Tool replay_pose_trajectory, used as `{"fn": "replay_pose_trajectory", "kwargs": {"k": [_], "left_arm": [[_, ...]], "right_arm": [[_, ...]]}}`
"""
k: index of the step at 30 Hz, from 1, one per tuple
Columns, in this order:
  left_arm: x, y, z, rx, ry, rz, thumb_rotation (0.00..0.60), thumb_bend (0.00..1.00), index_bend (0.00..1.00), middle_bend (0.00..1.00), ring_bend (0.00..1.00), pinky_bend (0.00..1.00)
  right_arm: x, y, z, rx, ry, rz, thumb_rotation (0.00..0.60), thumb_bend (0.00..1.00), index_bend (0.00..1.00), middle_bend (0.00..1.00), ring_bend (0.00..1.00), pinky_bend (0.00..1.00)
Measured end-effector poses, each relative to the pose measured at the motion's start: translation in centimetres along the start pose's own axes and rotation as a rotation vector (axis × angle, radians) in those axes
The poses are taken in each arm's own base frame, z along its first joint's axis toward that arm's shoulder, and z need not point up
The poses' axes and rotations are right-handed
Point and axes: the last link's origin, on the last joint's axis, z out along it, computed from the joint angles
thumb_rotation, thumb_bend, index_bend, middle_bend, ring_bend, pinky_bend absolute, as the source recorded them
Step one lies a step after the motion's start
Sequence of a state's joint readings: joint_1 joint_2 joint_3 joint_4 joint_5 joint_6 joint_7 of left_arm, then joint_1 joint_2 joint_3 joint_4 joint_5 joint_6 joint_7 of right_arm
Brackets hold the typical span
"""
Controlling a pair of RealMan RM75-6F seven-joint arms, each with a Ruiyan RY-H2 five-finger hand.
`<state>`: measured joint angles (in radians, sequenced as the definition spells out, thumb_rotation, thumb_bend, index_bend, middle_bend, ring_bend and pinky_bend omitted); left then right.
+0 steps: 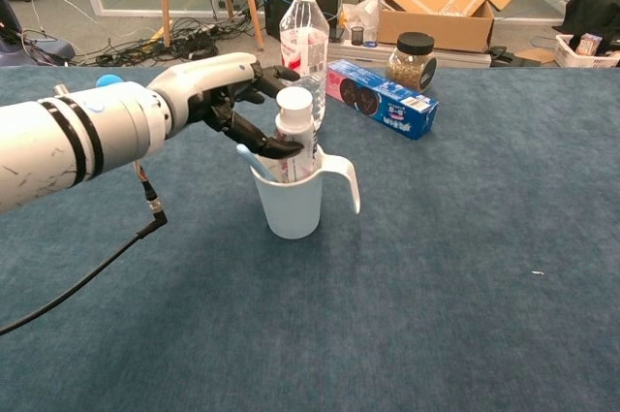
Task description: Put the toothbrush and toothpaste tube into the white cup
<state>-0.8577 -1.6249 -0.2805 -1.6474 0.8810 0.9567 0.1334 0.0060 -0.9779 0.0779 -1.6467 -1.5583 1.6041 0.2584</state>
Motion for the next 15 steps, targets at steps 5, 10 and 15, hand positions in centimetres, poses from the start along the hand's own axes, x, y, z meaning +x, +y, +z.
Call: {"fn": "replay_pose_trajectory", "kwargs": {"k": [5, 10, 15], "left_arm": [[-0.26, 0.03, 0.11, 0.006, -0.014, 0.01, 0.6, 0.46, 0.6, 0.03, 0.01, 0.05], [-0.4, 0.44, 0.19, -0.002, -0.016, 0.02, 0.6, 0.46, 0.59, 0.03, 0.01, 0.05], [-0.57, 0.75, 0.24, -0.005, -0.018, 0.03, 0.6, 0.46, 0.57, 0.03, 0.01, 0.05]], "right_arm": [[0.01, 0.02, 0.01, 0.0, 0.0, 0.001, 0.6, 0.11, 0.35, 0.23, 0.19, 0.45], [0.05, 0.04, 0.03, 0.0, 0.001, 0.002, 0.6, 0.11, 0.35, 0.23, 0.19, 0.45], [0.06, 0.03, -0.02, 0.002, 0.001, 0.004, 0.6, 0.11, 0.35, 0.23, 0.19, 0.45]]}}
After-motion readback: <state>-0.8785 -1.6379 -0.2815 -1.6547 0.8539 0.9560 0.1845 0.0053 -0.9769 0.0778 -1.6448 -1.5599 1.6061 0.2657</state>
